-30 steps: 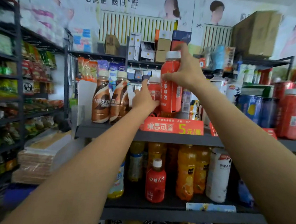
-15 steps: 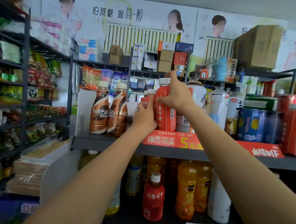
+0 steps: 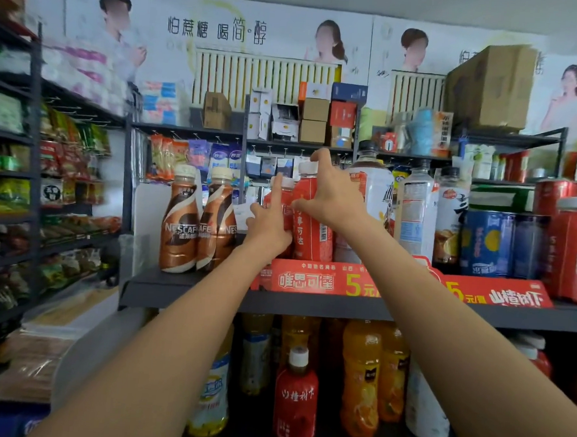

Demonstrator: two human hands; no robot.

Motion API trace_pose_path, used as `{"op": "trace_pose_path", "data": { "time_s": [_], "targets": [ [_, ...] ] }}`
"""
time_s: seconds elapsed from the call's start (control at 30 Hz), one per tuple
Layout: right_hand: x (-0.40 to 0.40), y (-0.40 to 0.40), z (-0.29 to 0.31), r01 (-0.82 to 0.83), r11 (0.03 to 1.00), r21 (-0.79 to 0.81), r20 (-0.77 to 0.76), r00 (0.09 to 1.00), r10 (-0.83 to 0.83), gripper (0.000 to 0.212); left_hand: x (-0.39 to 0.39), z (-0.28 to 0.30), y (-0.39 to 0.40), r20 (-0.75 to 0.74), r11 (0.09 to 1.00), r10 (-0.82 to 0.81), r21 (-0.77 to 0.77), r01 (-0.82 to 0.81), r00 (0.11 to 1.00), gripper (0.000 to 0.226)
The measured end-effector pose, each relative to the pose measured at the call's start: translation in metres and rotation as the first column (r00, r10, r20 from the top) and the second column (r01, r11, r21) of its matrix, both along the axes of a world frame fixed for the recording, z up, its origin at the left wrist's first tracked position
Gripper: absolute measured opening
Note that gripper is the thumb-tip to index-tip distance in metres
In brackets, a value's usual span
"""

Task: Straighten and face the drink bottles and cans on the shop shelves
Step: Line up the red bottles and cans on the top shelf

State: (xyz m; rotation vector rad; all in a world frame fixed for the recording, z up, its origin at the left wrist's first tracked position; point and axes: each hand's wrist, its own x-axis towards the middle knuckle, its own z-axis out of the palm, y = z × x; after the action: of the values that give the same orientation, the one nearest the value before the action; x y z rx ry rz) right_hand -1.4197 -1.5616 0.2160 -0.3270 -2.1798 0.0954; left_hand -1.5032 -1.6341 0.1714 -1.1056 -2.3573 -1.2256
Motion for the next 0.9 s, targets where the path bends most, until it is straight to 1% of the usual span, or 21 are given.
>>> {"op": "trace_pose_path", "data": {
  "time_s": [0.17, 0.33, 0.4, 0.47, 0.5, 0.57, 0.63, 0.77, 0.8, 0.87, 0.9],
  "targets": [
    [-0.007, -0.004, -0.005, 0.014, 0.998, -0.063, 0.001, 1.0, -0.014, 0.068, 0.003, 0.004, -0.014, -0.063, 0.995, 0.083, -0.058, -0.087, 0.995, 0.102],
    [-0.017, -0.003, -0.011, -0.019, 0.992, -0.126, 0.107, 0.994, 0.032, 0.074, -0.002, 0.009, -0.026, -0.087, 0.994, 0.075, -0.074, -0.082, 0.993, 0.106],
    [-0.01, -0.004, -0.004, 0.019, 0.998, -0.063, 0.205, 0.979, -0.006, 0.076, 0.004, 0.008, -0.03, -0.111, 0.991, 0.086, -0.096, -0.097, 0.99, 0.105],
    [0.0, -0.008, 0.005, 0.095, 0.991, 0.09, 0.324, 0.938, -0.12, 0.081, 0.011, 0.007, -0.029, -0.171, 0.987, 0.112, -0.098, -0.13, 0.979, 0.101],
    [0.004, -0.01, 0.008, 0.115, 0.983, 0.143, 0.359, 0.92, -0.16, 0.083, 0.014, 0.007, -0.028, -0.205, 0.986, 0.119, -0.094, -0.141, 0.971, 0.1],
    [0.005, -0.011, 0.011, 0.121, 0.982, 0.145, 0.392, 0.904, -0.17, 0.089, 0.017, 0.008, -0.025, -0.254, 0.984, 0.127, -0.092, -0.154, 0.959, 0.098],
    [0.001, -0.011, 0.009, 0.119, 0.986, 0.116, 0.374, 0.914, -0.155, 0.09, 0.017, 0.006, -0.025, -0.299, 0.982, 0.127, -0.094, -0.162, 0.946, 0.094],
    [-0.009, -0.012, 0.002, 0.187, 0.971, 0.151, 0.309, 0.924, -0.226, 0.08, 0.018, -0.001, -0.029, -0.367, 0.982, 0.127, -0.081, -0.168, 0.922, 0.085],
    [-0.011, -0.011, 0.001, 0.179, 0.972, 0.152, 0.298, 0.929, -0.218, 0.078, 0.019, -0.003, -0.031, -0.381, 0.982, 0.135, -0.07, -0.174, 0.915, 0.082],
    [-0.007, -0.011, -0.004, 0.117, 0.986, 0.123, 0.256, 0.956, -0.145, 0.072, 0.023, -0.005, -0.035, -0.421, 0.983, 0.158, -0.021, -0.184, 0.893, 0.076],
    [-0.002, -0.011, -0.005, 0.086, 0.989, 0.122, 0.178, 0.978, -0.108, 0.067, 0.026, -0.005, -0.037, -0.438, 0.984, 0.165, 0.018, -0.176, 0.884, 0.073]
  ]
}}
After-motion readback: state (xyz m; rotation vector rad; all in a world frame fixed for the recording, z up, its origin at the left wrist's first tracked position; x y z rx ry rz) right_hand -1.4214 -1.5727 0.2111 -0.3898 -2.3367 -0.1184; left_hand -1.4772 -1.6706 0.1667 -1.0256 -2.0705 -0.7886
